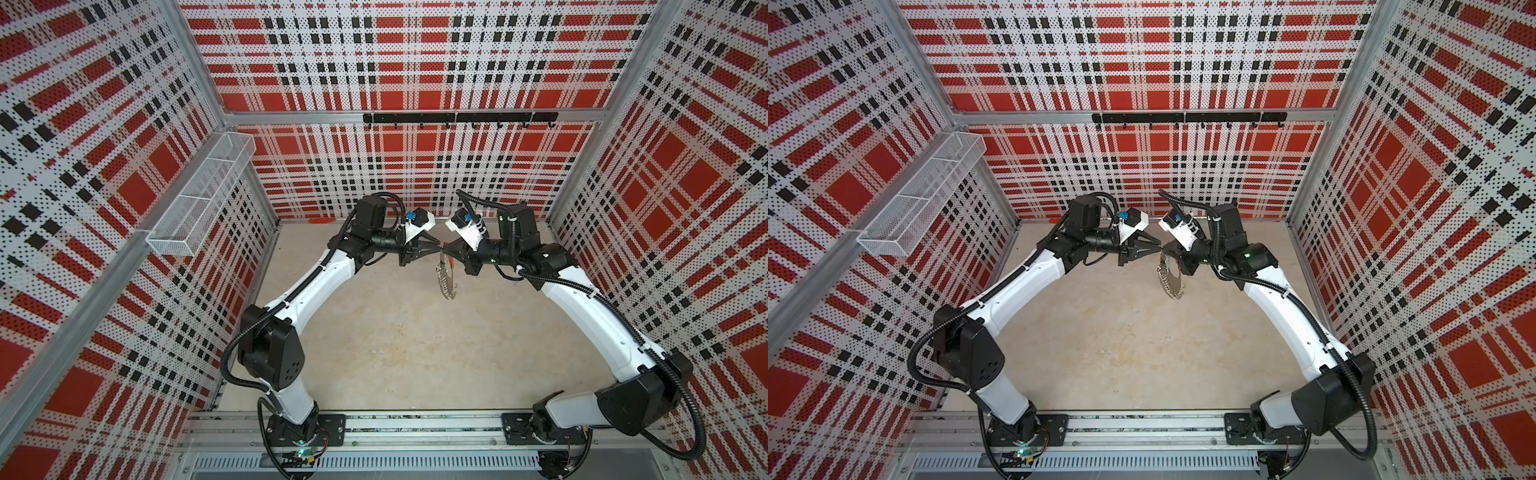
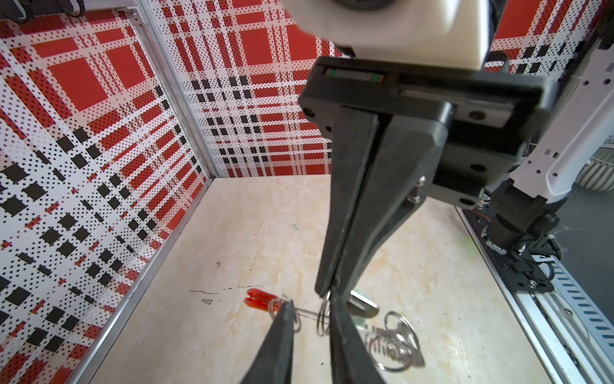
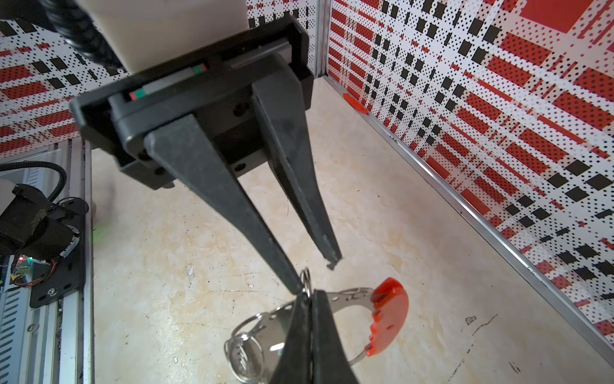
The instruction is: Put the keys on the keyring
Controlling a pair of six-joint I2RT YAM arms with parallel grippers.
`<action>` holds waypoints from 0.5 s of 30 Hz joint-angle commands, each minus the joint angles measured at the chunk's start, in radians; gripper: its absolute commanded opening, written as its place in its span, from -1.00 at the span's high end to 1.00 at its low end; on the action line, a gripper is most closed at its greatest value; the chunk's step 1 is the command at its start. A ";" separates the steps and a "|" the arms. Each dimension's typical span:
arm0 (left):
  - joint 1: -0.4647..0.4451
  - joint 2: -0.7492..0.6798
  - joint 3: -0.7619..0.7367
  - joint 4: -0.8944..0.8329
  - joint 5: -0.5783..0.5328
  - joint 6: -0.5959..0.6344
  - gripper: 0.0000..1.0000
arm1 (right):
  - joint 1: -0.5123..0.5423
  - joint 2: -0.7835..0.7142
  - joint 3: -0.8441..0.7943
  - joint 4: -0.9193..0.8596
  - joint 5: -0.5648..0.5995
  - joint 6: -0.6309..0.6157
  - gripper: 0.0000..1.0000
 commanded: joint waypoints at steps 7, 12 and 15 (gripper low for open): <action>-0.007 0.052 0.053 -0.123 0.053 0.044 0.94 | 0.026 -0.022 0.021 0.066 -0.051 -0.005 1.00; -0.003 0.052 0.070 -0.130 0.053 0.051 1.00 | 0.037 -0.012 0.027 0.060 -0.048 -0.005 1.00; 0.004 0.048 0.078 -0.127 0.070 0.051 1.00 | 0.040 -0.012 0.021 0.063 -0.035 0.006 1.00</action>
